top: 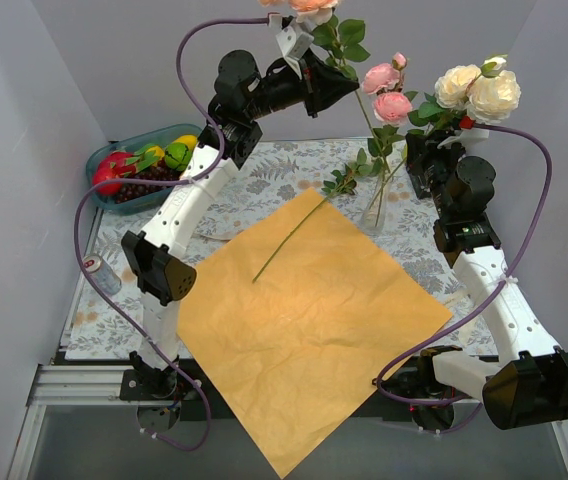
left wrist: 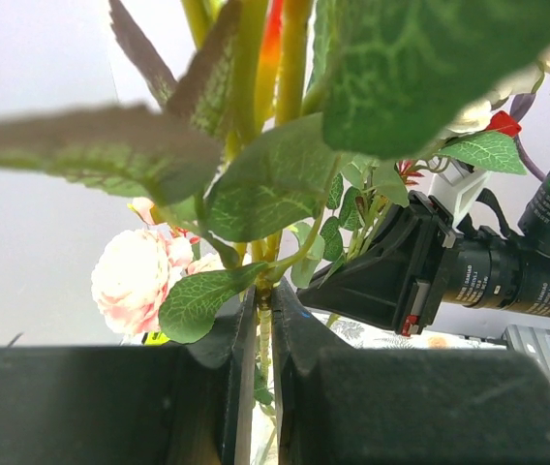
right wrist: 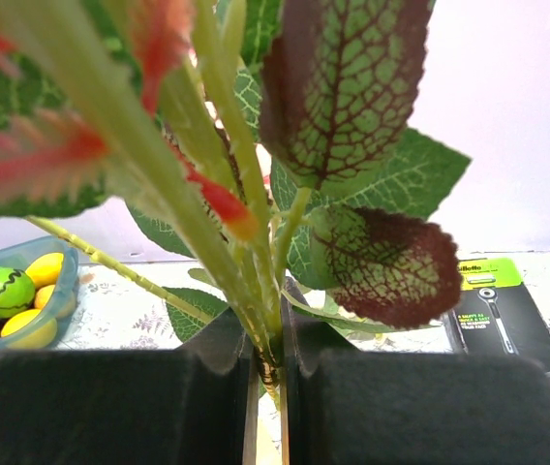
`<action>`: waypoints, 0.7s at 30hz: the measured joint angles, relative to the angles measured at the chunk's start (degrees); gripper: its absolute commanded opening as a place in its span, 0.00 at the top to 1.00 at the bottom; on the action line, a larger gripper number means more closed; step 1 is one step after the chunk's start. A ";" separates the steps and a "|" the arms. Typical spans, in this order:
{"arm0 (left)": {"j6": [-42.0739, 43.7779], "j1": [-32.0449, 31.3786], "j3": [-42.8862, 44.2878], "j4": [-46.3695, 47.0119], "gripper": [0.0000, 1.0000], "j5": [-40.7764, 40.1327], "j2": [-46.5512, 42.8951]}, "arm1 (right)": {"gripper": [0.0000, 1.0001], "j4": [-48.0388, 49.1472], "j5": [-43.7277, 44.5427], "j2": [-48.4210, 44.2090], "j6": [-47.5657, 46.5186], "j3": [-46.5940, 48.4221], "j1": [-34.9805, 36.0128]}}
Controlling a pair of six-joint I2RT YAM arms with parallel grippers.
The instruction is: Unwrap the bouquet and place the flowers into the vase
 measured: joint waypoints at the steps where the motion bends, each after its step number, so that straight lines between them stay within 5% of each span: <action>1: 0.02 0.11 0.00 -0.26 1.00 0.00 -0.20 | 0.99 0.00 0.00 0.00 0.04 0.00 0.00; 21: 0.11 0.96 -0.61 -2.29 1.00 1.22 -2.19 | 0.99 0.07 0.04 0.13 0.17 0.00 0.00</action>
